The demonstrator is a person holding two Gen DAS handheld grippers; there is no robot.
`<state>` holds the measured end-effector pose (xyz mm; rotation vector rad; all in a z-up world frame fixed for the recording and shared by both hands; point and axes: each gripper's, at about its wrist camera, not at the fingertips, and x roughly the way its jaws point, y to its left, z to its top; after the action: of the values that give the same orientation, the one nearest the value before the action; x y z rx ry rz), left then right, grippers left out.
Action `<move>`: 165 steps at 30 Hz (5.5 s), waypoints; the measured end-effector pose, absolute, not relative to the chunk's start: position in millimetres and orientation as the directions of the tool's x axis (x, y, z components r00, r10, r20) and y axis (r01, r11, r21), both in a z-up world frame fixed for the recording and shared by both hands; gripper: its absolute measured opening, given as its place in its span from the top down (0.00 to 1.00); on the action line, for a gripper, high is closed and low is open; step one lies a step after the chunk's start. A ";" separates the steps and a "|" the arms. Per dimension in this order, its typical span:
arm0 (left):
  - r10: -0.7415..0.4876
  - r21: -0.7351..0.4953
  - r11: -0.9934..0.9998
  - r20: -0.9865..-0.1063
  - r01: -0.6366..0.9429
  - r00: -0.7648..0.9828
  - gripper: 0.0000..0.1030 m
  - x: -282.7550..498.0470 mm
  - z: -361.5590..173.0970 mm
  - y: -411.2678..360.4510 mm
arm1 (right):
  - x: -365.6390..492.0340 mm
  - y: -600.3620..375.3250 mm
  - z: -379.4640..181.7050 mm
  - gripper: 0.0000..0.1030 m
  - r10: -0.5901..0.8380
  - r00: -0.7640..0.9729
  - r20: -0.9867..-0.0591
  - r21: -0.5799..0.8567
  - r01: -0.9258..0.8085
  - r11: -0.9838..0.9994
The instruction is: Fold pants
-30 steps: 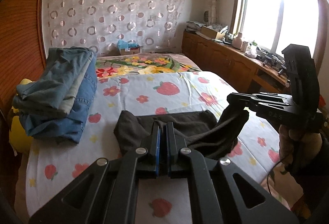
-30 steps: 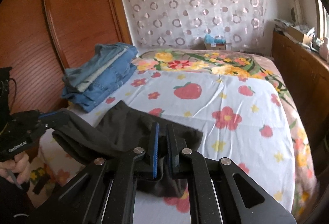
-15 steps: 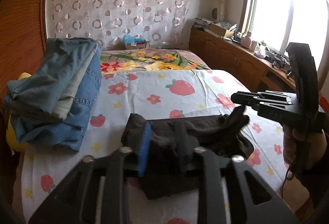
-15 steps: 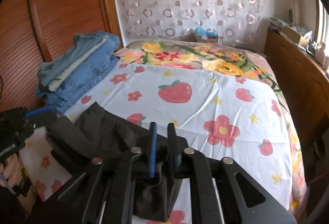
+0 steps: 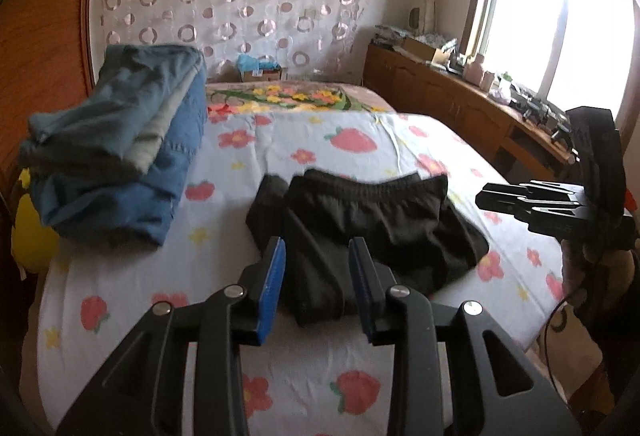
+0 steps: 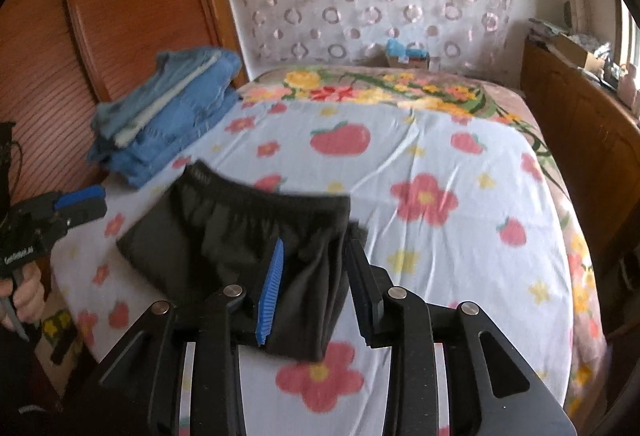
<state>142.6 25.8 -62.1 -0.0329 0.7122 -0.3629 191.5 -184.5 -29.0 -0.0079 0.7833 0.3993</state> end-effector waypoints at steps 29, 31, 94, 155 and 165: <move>-0.304 -0.109 0.936 -0.729 0.333 0.614 0.82 148.8 -106.1 15.0 | 166.8 -186.2 -63.7 0.95 0.344 0.605 -0.718 0.142 -0.356 0.923; -0.305 -0.111 0.936 -0.725 0.333 0.617 0.88 148.7 -105.1 16.1 | 167.5 -186.6 -65.6 0.95 0.345 0.597 -0.724 0.145 -0.357 0.923; -0.327 -0.105 0.929 -0.681 0.354 0.655 0.72 144.0 -81.6 1.7 | 178.8 -186.5 -73.0 0.49 0.382 0.597 -0.705 0.133 -0.418 0.899; -0.321 -0.148 0.940 -0.690 0.308 0.649 0.77 105.9 -88.8 34.3 | 181.1 -202.7 -78.9 0.53 0.339 0.628 -0.701 0.176 -0.309 0.935; -0.343 -0.143 0.928 -0.693 0.345 0.635 0.77 71.8 -93.6 37.4 | 131.0 -200.1 -59.5 0.53 0.382 0.618 -0.687 0.187 -0.358 0.915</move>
<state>71.8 37.4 -93.6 0.0029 0.7909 -0.3931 131.0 -200.1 -59.5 0.0330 0.7980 0.4259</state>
